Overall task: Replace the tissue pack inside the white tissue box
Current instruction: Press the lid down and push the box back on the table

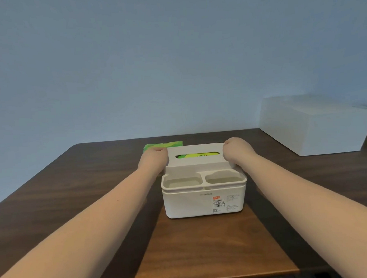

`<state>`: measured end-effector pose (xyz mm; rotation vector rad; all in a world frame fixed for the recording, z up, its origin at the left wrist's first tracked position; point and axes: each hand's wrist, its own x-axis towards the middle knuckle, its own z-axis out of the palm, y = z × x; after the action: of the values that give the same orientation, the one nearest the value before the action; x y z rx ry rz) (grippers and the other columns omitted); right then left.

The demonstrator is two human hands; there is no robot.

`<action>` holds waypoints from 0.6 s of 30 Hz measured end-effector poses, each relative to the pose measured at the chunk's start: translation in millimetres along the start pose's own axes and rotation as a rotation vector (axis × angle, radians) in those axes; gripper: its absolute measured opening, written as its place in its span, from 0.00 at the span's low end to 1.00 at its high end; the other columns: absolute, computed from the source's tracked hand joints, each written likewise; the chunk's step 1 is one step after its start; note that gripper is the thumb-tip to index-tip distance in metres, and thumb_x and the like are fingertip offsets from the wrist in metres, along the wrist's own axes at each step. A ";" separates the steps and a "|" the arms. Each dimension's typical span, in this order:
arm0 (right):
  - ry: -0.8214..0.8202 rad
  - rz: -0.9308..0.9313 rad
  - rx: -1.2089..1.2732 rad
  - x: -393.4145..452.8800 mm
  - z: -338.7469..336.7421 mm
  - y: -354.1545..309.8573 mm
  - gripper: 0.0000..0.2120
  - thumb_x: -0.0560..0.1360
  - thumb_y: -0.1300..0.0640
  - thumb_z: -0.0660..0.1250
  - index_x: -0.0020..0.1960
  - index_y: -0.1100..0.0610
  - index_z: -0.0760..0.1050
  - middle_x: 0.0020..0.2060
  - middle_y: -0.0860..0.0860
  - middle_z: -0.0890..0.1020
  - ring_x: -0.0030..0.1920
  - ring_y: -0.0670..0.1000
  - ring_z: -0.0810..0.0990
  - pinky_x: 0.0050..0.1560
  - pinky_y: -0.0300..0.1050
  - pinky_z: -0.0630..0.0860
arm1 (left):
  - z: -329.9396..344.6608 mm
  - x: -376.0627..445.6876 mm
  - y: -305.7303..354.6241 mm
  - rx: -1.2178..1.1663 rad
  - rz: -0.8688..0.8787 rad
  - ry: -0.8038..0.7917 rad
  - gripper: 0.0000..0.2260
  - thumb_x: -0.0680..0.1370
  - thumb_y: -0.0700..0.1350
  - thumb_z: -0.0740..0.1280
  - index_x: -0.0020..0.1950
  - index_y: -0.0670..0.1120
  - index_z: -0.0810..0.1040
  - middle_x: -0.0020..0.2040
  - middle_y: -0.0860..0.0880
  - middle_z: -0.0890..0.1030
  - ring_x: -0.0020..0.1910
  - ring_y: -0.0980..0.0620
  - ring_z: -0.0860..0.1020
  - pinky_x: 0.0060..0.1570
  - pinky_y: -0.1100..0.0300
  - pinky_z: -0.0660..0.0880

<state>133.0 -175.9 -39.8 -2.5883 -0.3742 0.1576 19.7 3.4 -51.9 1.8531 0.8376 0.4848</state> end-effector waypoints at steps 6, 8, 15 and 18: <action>0.018 -0.005 0.180 -31.0 0.5 13.9 0.15 0.80 0.53 0.50 0.49 0.60 0.72 0.41 0.56 0.76 0.36 0.54 0.72 0.31 0.43 0.66 | -12.3 -22.8 -19.8 -0.067 0.067 -0.162 0.17 0.79 0.55 0.60 0.39 0.45 0.77 0.29 0.48 0.71 0.29 0.49 0.68 0.31 0.60 0.65; 0.025 -0.063 0.208 -44.7 0.4 20.1 0.19 0.81 0.49 0.49 0.53 0.60 0.74 0.45 0.56 0.78 0.42 0.54 0.74 0.35 0.44 0.68 | -18.9 -32.6 -28.2 -0.101 0.099 -0.225 0.17 0.78 0.58 0.62 0.46 0.45 0.81 0.32 0.49 0.76 0.33 0.49 0.74 0.35 0.59 0.73; -0.030 -0.205 0.280 -79.2 1.0 40.6 0.17 0.81 0.47 0.53 0.56 0.57 0.74 0.50 0.51 0.77 0.47 0.50 0.75 0.40 0.43 0.70 | -33.9 -62.2 -47.4 -0.038 0.181 -0.387 0.17 0.75 0.55 0.64 0.63 0.56 0.79 0.56 0.54 0.83 0.55 0.52 0.79 0.57 0.53 0.77; -0.105 -0.145 0.321 -85.4 3.7 45.3 0.21 0.82 0.46 0.50 0.66 0.55 0.71 0.55 0.52 0.77 0.55 0.53 0.76 0.49 0.49 0.77 | -32.8 -71.2 -45.5 -0.055 0.167 -0.355 0.17 0.79 0.53 0.62 0.67 0.55 0.77 0.62 0.52 0.81 0.61 0.51 0.78 0.61 0.50 0.77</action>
<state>61.3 -236.7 -62.6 -2.2345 -0.5273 0.2785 -65.1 -16.5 -76.7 1.8931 0.4298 0.2655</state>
